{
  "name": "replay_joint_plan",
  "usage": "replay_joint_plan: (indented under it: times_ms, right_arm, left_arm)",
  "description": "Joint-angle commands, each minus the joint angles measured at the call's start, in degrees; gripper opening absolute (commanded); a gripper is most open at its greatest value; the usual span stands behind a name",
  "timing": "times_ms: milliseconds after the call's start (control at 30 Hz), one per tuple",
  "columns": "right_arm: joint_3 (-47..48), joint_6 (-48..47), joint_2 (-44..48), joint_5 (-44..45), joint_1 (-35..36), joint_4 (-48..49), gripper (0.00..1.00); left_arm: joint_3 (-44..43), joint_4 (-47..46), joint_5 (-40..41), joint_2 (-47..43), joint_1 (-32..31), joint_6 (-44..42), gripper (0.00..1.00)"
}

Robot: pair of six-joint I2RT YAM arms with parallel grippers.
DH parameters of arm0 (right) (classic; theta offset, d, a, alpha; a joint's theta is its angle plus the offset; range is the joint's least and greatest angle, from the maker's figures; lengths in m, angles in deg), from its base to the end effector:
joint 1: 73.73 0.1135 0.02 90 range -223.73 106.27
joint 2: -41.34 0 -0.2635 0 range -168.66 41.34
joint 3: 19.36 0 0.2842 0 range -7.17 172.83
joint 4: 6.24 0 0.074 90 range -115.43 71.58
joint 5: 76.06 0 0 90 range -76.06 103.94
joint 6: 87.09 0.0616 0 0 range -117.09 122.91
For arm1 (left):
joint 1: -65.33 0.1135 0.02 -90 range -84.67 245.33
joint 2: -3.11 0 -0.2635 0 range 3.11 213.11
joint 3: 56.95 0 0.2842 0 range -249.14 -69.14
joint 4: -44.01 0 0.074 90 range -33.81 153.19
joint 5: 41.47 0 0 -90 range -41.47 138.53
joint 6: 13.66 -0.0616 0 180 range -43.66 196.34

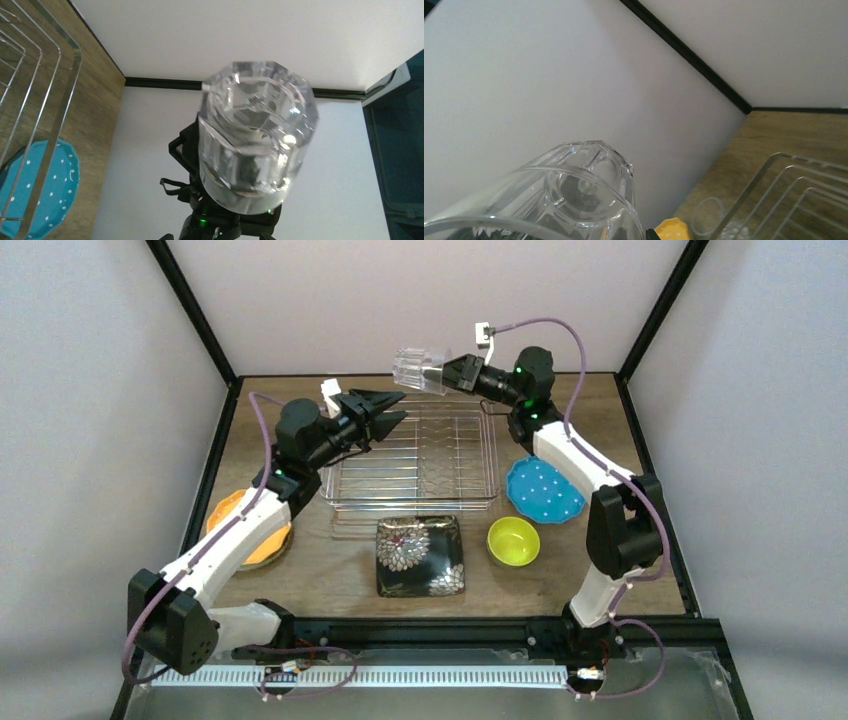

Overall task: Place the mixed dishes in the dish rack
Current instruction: Pass from the right arm to the left

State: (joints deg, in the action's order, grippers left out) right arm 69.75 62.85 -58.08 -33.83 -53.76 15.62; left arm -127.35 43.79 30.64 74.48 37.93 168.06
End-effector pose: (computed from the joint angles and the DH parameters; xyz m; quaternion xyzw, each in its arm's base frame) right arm 0.4128 0.1985 0.3457 -0.0972 0.6506 0.6511 0.3785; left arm 0.3043 -0.1791 0.3566 -0.2818 0.6533 -0.6543 0.2562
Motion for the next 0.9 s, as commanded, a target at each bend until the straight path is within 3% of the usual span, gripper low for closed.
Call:
replay_joint_plan:
  times_ms: [0,467,733,867]
  right_arm:
    - [5.61,-15.75,-0.88,3.92,0.04,-11.52,0.01]
    - [17.27,-47.44,2.48,22.01,1.09,-27.48,0.01]
    - [22.30,-62.23,3.37,37.66,6.75,-35.62,0.01]
    - [24.45,-66.60,3.06,45.05,9.54,-38.70,0.01]
  left_arm:
    - [-2.91,2.85,-0.28,-1.76,-0.05,-1.43,1.00]
    - [-9.82,9.25,-0.30,-1.40,-0.09,-4.66,1.00]
    - [-24.24,19.74,-0.12,5.06,-0.11,-23.89,1.00]
    - [-34.07,29.62,3.32,10.23,-0.83,-36.71,1.00]
